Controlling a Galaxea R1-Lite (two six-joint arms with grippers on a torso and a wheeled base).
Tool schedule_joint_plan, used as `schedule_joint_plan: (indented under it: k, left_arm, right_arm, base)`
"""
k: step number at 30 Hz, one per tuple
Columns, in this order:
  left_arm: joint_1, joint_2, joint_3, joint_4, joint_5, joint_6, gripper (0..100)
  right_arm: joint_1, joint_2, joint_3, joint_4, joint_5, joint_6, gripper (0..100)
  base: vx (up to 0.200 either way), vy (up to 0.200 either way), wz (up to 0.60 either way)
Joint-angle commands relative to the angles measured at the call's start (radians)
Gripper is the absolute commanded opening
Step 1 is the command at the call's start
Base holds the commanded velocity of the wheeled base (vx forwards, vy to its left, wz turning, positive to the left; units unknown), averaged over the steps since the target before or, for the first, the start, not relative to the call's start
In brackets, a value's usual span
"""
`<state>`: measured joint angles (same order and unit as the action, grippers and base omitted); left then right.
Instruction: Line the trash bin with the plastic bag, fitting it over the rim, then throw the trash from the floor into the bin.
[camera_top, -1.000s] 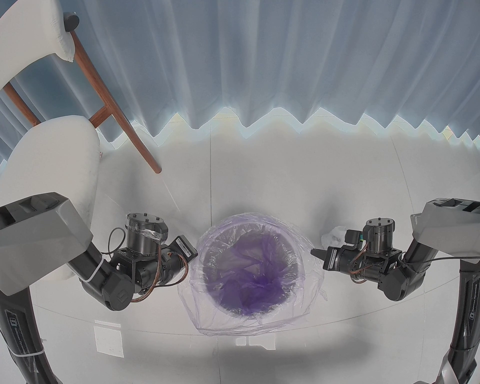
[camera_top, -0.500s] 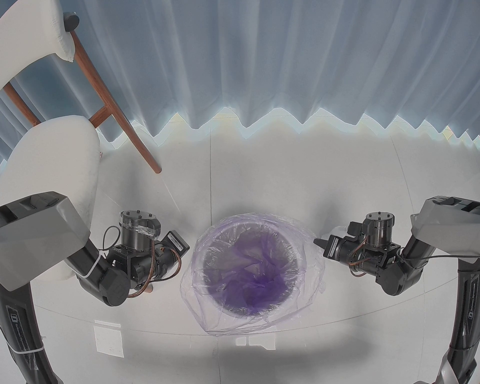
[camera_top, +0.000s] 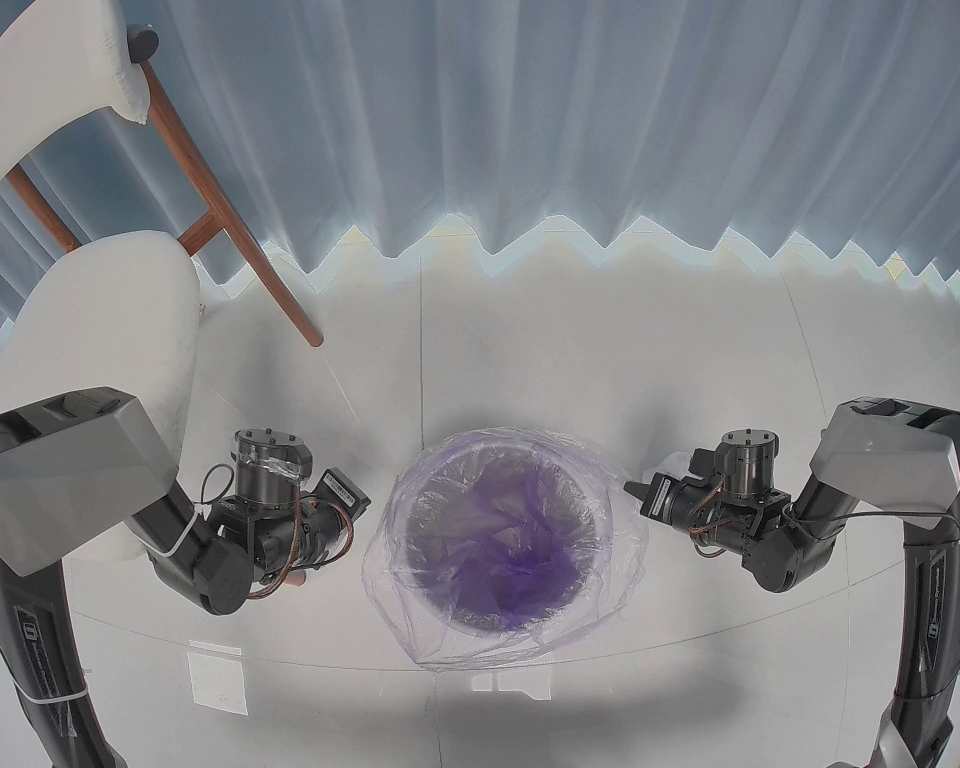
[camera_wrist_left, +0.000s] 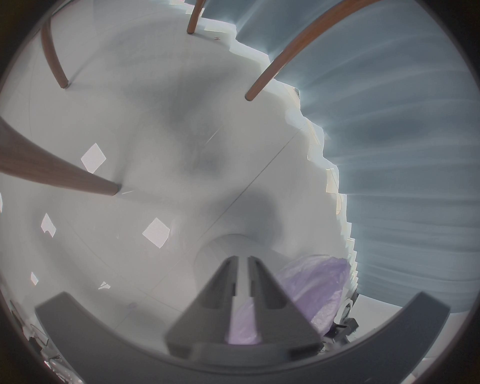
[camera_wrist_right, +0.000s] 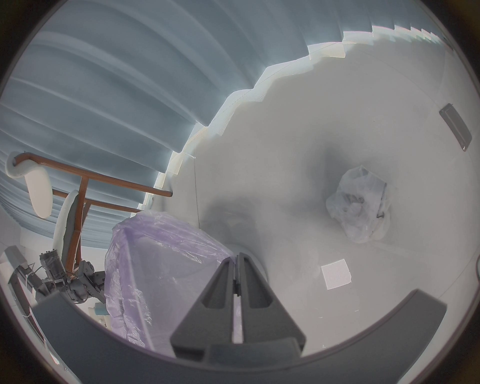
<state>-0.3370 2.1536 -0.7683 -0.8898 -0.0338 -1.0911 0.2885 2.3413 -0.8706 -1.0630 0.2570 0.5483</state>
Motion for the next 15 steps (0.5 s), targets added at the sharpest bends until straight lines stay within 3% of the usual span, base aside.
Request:
schedule_joint_plan:
  k: [1,8,15]
  left_arm:
    - [0.023,-0.052,0.064,-0.020,-0.041,-0.009,100]
    - [0.009,-0.023,0.139,-0.268,-0.115,-0.053,100]
    - [-0.025,0.035,0.139,-0.307,-0.130,-0.112,100]
  right_arm:
    - [0.001,0.003,0.004,-0.002,0.001,-0.001,0]
    - [0.008,0.004,0.005,0.000,0.001,-0.001,0]
    - [0.009,0.001,0.007,0.000,0.001,-0.002,0]
  base:
    - [0.000,0.000,0.00]
    - [0.000,0.000,0.00]
    - [0.000,0.000,0.00]
